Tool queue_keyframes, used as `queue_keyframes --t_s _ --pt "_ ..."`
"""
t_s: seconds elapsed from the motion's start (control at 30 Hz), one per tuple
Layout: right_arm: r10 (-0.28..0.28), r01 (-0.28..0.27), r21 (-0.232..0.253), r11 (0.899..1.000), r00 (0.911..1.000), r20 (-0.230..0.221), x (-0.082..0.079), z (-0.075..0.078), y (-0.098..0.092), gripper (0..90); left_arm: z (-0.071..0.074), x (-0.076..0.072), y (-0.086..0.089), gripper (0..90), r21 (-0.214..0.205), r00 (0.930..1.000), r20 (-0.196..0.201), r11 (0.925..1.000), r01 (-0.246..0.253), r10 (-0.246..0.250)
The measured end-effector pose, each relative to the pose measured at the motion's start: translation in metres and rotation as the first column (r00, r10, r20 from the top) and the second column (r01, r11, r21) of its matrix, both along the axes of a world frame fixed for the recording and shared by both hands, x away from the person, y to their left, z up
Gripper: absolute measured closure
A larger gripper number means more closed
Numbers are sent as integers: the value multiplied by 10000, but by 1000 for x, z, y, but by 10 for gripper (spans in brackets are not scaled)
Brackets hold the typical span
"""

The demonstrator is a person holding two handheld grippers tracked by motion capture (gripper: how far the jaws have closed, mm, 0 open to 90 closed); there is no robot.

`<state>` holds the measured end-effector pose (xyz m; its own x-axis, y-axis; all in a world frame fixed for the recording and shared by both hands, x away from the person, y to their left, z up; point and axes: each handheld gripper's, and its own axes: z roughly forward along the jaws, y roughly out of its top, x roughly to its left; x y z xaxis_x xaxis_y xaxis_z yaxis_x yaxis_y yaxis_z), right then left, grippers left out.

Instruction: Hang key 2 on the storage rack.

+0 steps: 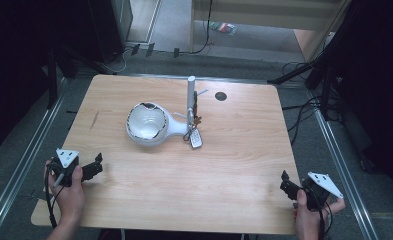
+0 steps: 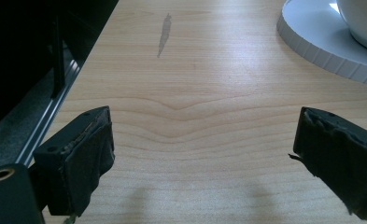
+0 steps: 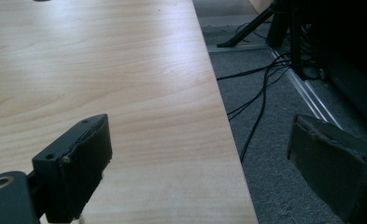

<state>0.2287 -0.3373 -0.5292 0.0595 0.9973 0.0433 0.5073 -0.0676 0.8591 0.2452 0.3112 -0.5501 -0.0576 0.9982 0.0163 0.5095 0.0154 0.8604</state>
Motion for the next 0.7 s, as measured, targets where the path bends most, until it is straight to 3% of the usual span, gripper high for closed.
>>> queue_keyframes --t_s 0.2,0.6,0.67,0.7 --pt "609 -610 -85 9981 9981 -42 -8 -6 -3 87 0 0 0 55 -55 10000 32 10000 -11 11" --pt "953 -951 224 9952 9954 -99 -10 -10 -4 134 0 0 0 55 29 10000 -61 10000 9 -8" --pt "1019 -1016 311 9943 9948 -85 -10 -8 -3 173 0 1 0 55 -16 10000 12 10000 -14 14" --pt "1192 -1185 595 9912 9928 -85 -10 -6 -2 240 0 0 1 50 -75 10000 48 10000 -27 27"
